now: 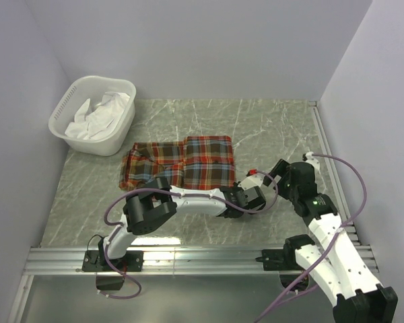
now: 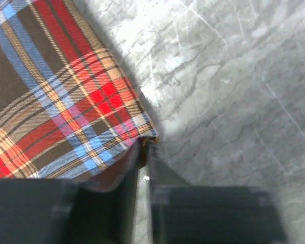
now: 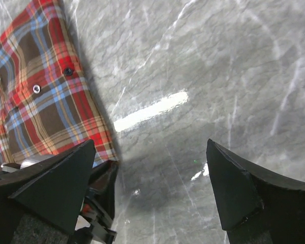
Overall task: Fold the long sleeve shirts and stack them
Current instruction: Fold the shirt
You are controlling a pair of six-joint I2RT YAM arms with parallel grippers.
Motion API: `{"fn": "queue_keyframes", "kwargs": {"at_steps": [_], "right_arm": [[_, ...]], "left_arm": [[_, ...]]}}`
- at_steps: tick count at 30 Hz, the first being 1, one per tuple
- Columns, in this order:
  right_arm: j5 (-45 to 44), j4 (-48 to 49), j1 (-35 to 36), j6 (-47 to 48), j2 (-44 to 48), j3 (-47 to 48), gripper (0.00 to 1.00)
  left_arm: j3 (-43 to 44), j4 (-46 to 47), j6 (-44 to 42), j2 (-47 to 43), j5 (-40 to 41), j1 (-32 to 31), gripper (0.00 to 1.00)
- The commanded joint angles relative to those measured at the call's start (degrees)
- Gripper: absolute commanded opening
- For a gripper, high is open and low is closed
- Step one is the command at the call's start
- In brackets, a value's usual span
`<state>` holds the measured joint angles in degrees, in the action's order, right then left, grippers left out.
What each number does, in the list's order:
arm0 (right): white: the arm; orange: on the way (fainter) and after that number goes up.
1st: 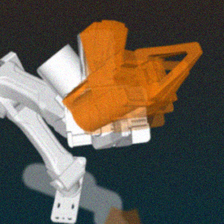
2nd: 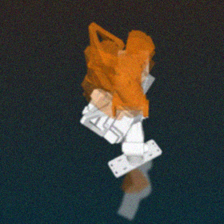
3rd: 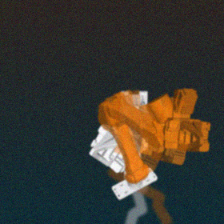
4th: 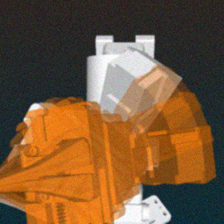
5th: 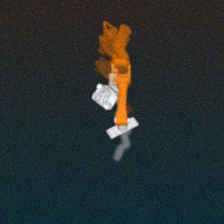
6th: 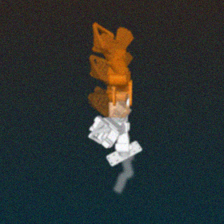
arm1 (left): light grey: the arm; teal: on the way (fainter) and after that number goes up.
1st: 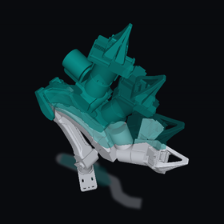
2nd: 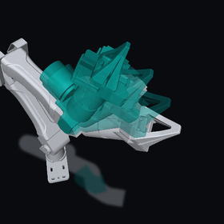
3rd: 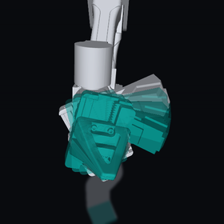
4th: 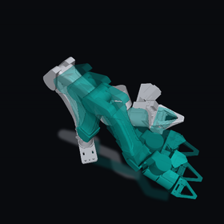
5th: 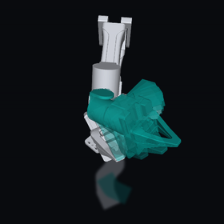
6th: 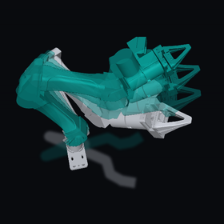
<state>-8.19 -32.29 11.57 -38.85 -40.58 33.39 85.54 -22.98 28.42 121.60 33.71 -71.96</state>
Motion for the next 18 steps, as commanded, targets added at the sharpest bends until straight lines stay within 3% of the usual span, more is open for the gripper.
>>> {"fn": "queue_keyframes", "kwargs": {"at_steps": [1,4,13,18], "right_arm": [[3.17,5.04,-0.50,0.35,-1.78,-0.60,0.96],[8.00,9.26,-0.59,0.36,-4.15,-1.74,0.96],[24.07,26.12,-0.94,-6.84,-17.07,-4.82,0.98],[30.58,41.59,-1.03,-11.15,-26.54,-7.28,0.98]], "left_arm": [[-2.03,-1.54,1.10,0.84,0.39,0.42,0.10],[-3.18,-1.45,2.59,-1.71,0.12,1.12,0.01],[-11.26,3.03,7.87,-13.40,-7.08,3.85,0.01],[-13.90,4.44,9.80,-17.62,-10.24,4.20,0.01]]}}
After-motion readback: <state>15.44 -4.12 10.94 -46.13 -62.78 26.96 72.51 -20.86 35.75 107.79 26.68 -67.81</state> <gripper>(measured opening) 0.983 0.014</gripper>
